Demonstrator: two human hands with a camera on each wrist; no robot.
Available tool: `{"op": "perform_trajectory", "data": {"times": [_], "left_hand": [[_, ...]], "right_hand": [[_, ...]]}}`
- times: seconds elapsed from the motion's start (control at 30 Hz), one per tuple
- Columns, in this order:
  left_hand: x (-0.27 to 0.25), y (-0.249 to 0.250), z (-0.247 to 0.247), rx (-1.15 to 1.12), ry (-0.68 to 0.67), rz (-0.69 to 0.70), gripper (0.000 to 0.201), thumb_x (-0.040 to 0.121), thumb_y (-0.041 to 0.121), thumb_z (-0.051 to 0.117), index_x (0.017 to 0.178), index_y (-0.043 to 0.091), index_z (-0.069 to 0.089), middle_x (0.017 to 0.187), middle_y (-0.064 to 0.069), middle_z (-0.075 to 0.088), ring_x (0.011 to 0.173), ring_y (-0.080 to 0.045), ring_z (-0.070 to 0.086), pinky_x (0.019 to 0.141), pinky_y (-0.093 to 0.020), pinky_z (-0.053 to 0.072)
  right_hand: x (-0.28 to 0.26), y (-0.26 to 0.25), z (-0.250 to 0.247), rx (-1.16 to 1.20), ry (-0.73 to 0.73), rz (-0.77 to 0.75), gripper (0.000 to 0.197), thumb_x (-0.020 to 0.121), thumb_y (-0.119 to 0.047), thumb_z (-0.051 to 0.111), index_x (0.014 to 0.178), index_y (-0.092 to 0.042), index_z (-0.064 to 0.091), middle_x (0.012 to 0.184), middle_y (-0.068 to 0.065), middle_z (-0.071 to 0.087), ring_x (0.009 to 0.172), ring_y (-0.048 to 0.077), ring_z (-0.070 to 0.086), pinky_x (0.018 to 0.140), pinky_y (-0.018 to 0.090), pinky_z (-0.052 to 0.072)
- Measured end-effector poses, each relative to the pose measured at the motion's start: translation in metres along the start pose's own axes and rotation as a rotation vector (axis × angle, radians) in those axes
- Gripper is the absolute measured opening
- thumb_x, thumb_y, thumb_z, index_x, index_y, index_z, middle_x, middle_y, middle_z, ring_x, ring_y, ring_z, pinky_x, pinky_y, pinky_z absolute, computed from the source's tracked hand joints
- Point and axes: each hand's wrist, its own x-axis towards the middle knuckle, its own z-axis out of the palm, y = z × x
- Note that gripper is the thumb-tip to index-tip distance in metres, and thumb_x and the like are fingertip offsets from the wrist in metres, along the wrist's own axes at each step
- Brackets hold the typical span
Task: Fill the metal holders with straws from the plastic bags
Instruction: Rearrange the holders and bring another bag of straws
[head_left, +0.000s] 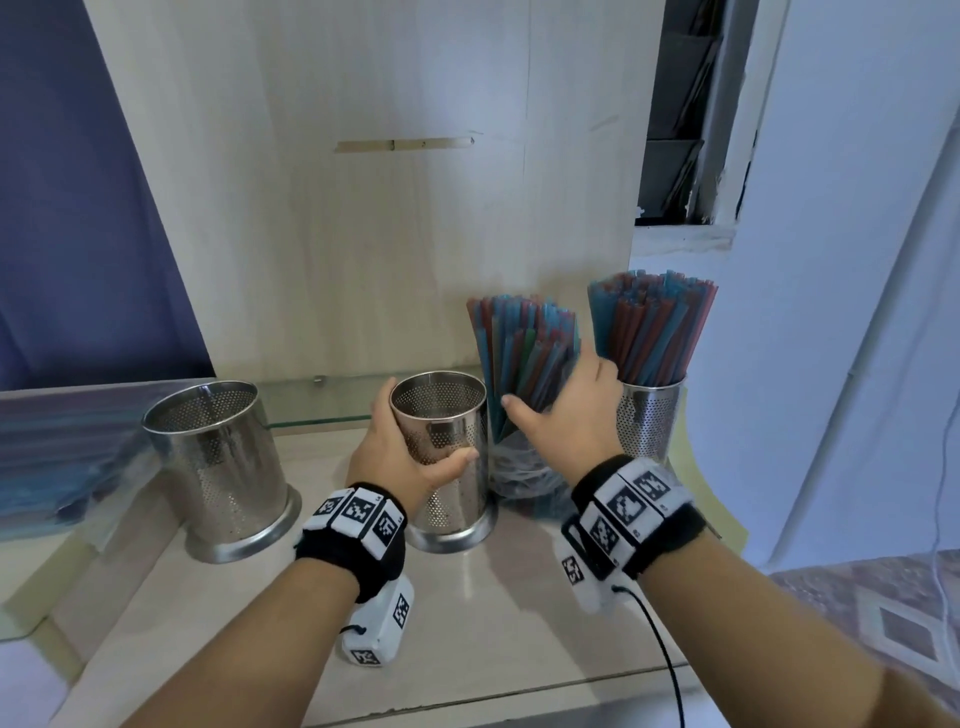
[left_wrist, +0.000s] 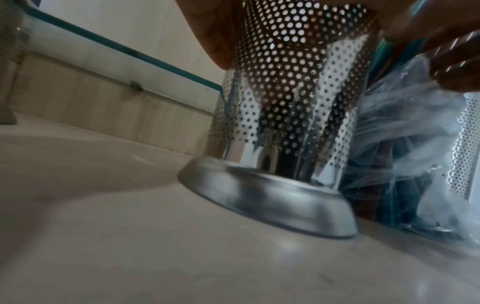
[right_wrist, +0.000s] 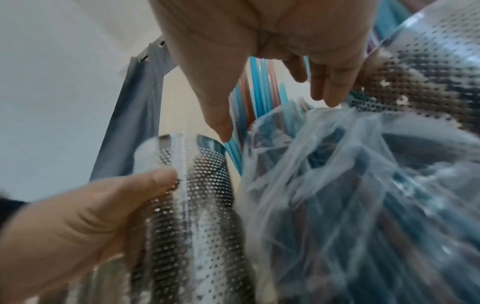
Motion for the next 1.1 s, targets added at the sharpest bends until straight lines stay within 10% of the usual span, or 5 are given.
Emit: {"op": "perform_trajectory", "data": {"times": [0.23,0.43,0.63,0.9,1.1], "left_hand": [[0.001,0.001,-0.004,-0.038,-0.064,-0.029,0.121,0.061,0.053,0.086,0.152,0.025,0.010,0.142,-0.004,0.051,0.125,-0.023,0.052,0.106,-0.039,0.043],[-0.028,0.030,-0.014,0.218,0.154,0.125,0.125,0.065,0.068,0.071,0.154,0.007,0.008,0.152,-0.017,0.024,0.138,-0.030,0.021,0.115,-0.042,0.018],[-0.056,0.048,-0.001,0.268,0.205,0.191,0.097,0.064,0.075,0.059,0.137,0.014,0.040,0.127,-0.008,0.041,0.112,-0.025,0.039,0.092,-0.037,0.035],[-0.069,0.050,0.014,0.026,-0.055,0.080,0.066,0.080,0.062,0.064,0.125,0.016,0.050,0.107,0.008,0.055,0.100,-0.011,0.057,0.093,-0.035,0.049],[-0.065,0.056,0.031,-0.238,-0.345,-0.157,0.121,0.052,0.097,0.044,0.139,0.013,0.041,0.129,0.008,0.057,0.119,-0.013,0.056,0.108,-0.035,0.040]], "right_hand": [[-0.012,0.022,-0.016,-0.165,-0.291,0.055,0.123,0.062,-0.043,0.091,0.155,-0.021,0.013,0.141,0.018,0.034,0.131,0.034,0.037,0.112,0.046,0.036],[-0.008,0.033,-0.015,-0.194,-0.217,-0.099,0.036,0.091,-0.032,0.069,0.106,0.000,0.065,0.109,0.012,0.051,0.109,0.033,0.050,0.093,0.027,0.037],[-0.015,0.026,-0.019,0.065,-0.109,-0.190,0.020,0.099,-0.019,0.054,0.084,-0.008,0.048,0.105,0.014,0.059,0.097,0.027,0.055,0.082,0.026,0.035],[-0.016,0.019,-0.038,0.402,0.113,0.067,0.016,0.104,-0.023,0.047,0.094,-0.011,0.041,0.075,-0.005,0.050,0.065,0.008,0.048,0.057,0.024,0.032],[-0.034,0.041,-0.046,0.814,-0.140,0.219,0.018,0.105,-0.019,0.044,0.088,-0.013,0.047,0.083,0.014,0.053,0.074,0.024,0.052,0.074,0.043,0.050]]}}
